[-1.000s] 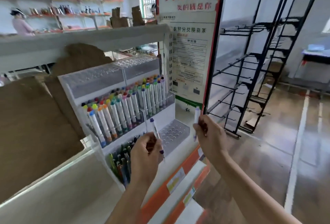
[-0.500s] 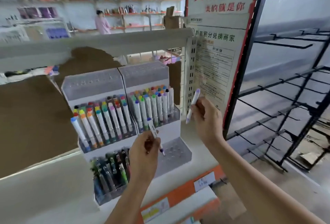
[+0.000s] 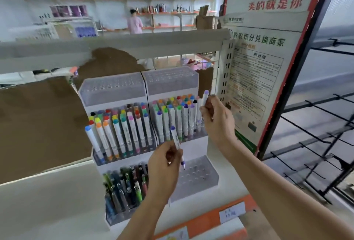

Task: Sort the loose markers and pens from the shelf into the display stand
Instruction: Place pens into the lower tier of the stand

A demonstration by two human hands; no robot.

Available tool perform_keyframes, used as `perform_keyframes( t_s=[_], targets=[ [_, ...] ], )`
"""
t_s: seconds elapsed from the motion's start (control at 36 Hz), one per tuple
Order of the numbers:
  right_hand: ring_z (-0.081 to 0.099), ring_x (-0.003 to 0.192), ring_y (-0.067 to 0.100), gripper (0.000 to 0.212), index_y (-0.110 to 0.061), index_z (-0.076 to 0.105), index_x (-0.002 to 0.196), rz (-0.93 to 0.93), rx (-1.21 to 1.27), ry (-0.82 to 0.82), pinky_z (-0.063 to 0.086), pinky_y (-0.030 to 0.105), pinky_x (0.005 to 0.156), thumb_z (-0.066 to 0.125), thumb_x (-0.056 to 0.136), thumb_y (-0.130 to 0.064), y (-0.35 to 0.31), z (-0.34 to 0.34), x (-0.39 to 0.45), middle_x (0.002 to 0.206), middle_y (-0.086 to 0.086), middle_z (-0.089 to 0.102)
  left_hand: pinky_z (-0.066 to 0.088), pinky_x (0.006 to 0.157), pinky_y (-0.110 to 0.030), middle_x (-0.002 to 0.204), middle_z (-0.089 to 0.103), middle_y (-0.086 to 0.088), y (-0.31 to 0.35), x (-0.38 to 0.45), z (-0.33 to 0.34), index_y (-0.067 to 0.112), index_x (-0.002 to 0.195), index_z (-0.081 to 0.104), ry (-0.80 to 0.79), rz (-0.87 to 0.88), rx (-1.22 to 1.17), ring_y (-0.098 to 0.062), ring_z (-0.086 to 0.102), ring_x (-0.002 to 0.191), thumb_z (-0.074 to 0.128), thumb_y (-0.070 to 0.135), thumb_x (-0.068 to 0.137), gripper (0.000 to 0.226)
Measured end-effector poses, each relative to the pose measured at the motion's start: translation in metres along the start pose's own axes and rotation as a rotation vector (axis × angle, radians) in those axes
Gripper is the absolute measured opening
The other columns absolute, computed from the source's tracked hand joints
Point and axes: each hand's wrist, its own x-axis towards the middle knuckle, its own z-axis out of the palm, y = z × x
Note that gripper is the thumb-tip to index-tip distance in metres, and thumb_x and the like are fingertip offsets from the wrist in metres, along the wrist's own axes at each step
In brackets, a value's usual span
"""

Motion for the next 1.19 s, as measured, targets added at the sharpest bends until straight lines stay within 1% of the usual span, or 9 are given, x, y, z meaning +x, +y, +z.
perform_keyframes(
  t_s=[0.28,0.42,0.5,0.61,0.69,0.78,0.89,1.0,1.19],
  targets=[
    [0.053,0.066,0.021,0.015,-0.020,0.043,0.085,0.056,-0.145,-0.259,0.042,0.032,0.056,0.055,0.093,-0.018,0.015,0.009,-0.002,0.074,-0.001,0.057,0.040,0.059,-0.009,0.064,0.059,0.008,0.010,-0.002,0.002,0.022,0.074,0.053,0.038,-0.023,-0.056,0.000,0.057,0.064,0.060,0.007,0.090,0.023],
    [0.053,0.087,0.022,0.013,-0.023,0.049,0.083,0.117,-0.169,-0.264,0.043,0.039,0.081,0.059,0.088,-0.017,0.015,0.010,0.000,0.086,-0.003,0.057,0.039,0.057,-0.010,0.064,0.059,0.009,0.011,-0.003,0.008,0.019,0.075,0.054,0.046,-0.069,-0.062,0.001,0.056,0.063,0.060,0.010,0.091,0.019],
    [0.051,0.100,0.021,0.008,-0.019,0.056,0.096,0.126,-0.229,-0.267,0.036,0.039,0.092,0.058,0.089,-0.022,0.015,0.007,0.000,0.102,-0.001,0.057,0.038,0.058,-0.007,0.064,0.057,0.009,0.016,-0.004,0.010,0.018,0.078,0.055,0.052,-0.085,-0.066,0.004,0.056,0.063,0.060,0.008,0.091,0.017],
    [0.050,0.085,0.012,0.016,-0.017,0.061,0.101,-0.009,-0.047,-0.074,0.033,0.025,0.072,0.063,0.088,-0.026,0.003,-0.002,-0.017,0.095,-0.008,0.054,0.040,0.060,-0.007,0.068,0.059,0.007,0.017,-0.001,0.013,0.017,0.080,0.056,0.074,-0.070,-0.037,0.003,0.057,0.066,0.060,0.009,0.091,0.014],
    [0.051,0.067,0.001,0.016,-0.018,0.063,0.093,-0.087,0.142,-0.202,0.039,0.012,0.057,0.061,0.088,-0.033,-0.011,-0.005,-0.033,0.085,-0.014,0.053,0.042,0.061,-0.019,0.069,0.059,0.005,0.016,0.003,0.018,0.015,0.080,0.057,0.092,-0.022,0.040,-0.003,0.056,0.065,0.060,0.011,0.091,0.012],
    [0.053,0.067,0.000,0.011,-0.020,0.063,0.086,-0.090,0.219,-0.266,0.043,0.012,0.060,0.066,0.086,-0.031,-0.017,-0.004,-0.044,0.079,-0.016,0.053,0.051,0.069,-0.033,0.081,0.065,0.004,0.019,0.003,0.022,0.018,0.088,0.064,0.090,0.010,-0.007,-0.009,0.060,0.075,0.059,0.006,0.089,0.013],
    [0.051,0.060,0.001,0.014,-0.020,0.058,0.077,0.026,0.310,-0.249,0.042,0.012,0.057,0.064,0.088,-0.016,-0.014,-0.011,-0.039,0.069,-0.014,0.054,0.046,0.067,-0.022,0.082,0.063,0.008,0.023,0.001,0.025,0.031,0.083,0.061,0.073,0.055,0.012,-0.006,0.057,0.075,0.056,0.008,0.091,0.025],
    [0.054,0.058,0.009,0.010,-0.016,0.057,0.082,0.076,0.335,0.011,0.040,0.015,0.053,0.060,0.091,-0.016,-0.002,-0.027,-0.008,0.068,-0.003,0.060,0.048,0.077,-0.024,0.096,0.064,0.012,0.019,-0.002,0.024,0.044,0.091,0.055,0.080,-0.007,-0.044,0.003,0.057,0.088,0.056,0.016,0.093,0.028],
    [0.050,0.060,0.010,0.005,-0.008,0.055,0.090,-0.051,0.149,0.052,0.037,0.014,0.053,0.057,0.093,-0.011,0.011,-0.027,0.021,0.071,-0.004,0.057,0.040,0.072,-0.004,0.097,0.058,0.019,0.012,-0.006,0.022,0.031,0.102,0.060,0.074,-0.035,-0.004,0.013,0.052,0.090,0.053,0.021,0.095,0.014]
  ],
)
